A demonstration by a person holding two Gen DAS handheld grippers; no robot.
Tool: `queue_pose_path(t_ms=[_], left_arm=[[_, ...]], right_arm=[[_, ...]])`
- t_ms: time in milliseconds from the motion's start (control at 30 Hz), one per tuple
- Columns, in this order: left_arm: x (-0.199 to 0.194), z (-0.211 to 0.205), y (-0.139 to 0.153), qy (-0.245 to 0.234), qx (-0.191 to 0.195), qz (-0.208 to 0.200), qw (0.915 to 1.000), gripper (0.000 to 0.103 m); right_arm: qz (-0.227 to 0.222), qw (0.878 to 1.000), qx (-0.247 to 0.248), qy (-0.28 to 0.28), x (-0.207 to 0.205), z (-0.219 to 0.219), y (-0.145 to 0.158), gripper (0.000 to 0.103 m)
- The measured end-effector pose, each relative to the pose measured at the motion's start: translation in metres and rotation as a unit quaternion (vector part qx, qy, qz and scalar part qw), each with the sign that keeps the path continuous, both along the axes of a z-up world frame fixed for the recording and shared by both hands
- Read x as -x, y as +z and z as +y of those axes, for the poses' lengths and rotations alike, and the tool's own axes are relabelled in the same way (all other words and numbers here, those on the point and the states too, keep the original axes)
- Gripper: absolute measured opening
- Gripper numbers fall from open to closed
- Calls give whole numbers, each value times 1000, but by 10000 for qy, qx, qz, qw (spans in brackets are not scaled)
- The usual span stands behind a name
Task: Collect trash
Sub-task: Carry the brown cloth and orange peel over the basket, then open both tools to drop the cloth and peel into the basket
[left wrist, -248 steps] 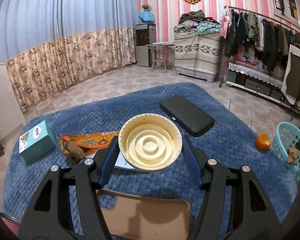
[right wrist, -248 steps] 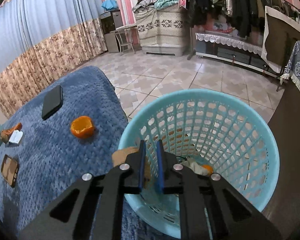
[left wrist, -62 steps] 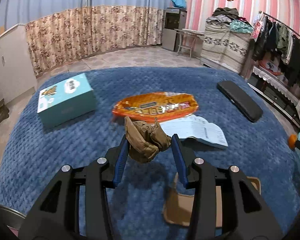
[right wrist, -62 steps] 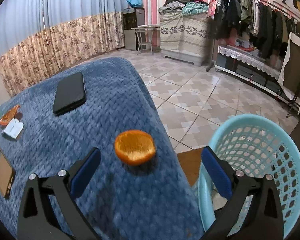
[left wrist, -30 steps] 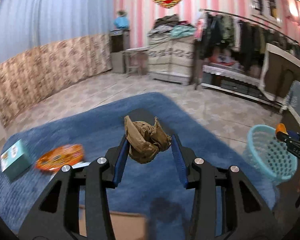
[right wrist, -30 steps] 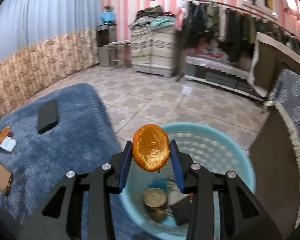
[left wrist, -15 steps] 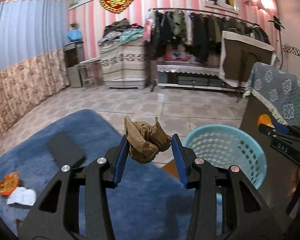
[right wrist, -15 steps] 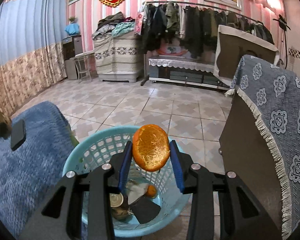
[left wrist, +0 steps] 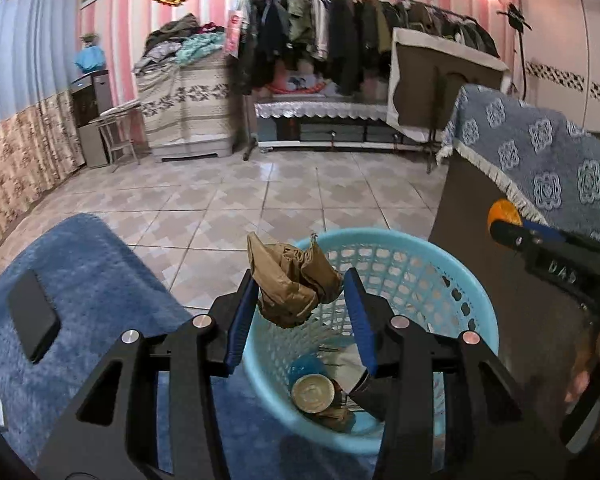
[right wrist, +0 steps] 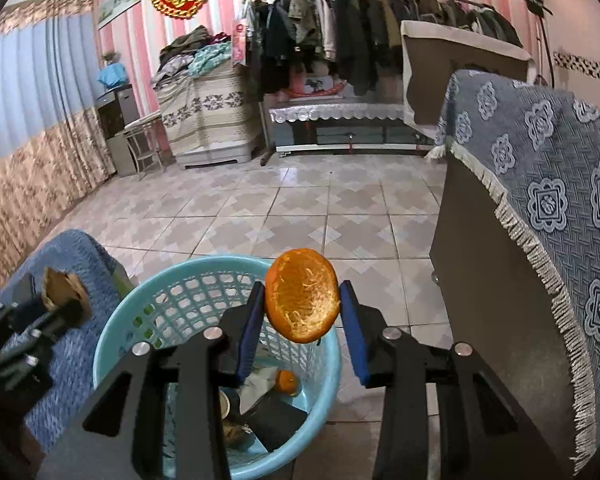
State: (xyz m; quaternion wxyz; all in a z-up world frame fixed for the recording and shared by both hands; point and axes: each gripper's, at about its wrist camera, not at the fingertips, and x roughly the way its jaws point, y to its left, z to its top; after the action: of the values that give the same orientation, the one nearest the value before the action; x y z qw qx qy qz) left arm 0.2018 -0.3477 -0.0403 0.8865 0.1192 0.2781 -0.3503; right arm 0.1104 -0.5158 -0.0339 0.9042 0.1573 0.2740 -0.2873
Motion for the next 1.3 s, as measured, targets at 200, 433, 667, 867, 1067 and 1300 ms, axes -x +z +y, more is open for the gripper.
queue_pose_path(t_ms=[200, 433, 667, 867, 1067, 1300], left_arm=[[-7, -23, -13, -168, -127, 62, 9998, 44], [-18, -19, -14, -102, -44, 181, 9998, 54], [-22, 3, 5, 367, 65, -167, 9992, 87], [-32, 31, 24, 787, 222, -306, 9962, 96], [-35, 49, 31, 1061, 222, -363, 9935, 97], [-31, 66, 38, 1199, 269, -447, 9914, 97]], right_arm=[[-30, 9999, -103, -35, -4, -8, -4, 38], [10, 9998, -200, 88, -11, -6, -8, 38], [78, 9996, -223, 149, -18, -3, -11, 38], [118, 9993, -195, 312, -30, 11, -12, 38], [127, 9988, -187, 432, -38, 20, -13, 40], [154, 9978, -224, 608, -47, 30, -14, 47]])
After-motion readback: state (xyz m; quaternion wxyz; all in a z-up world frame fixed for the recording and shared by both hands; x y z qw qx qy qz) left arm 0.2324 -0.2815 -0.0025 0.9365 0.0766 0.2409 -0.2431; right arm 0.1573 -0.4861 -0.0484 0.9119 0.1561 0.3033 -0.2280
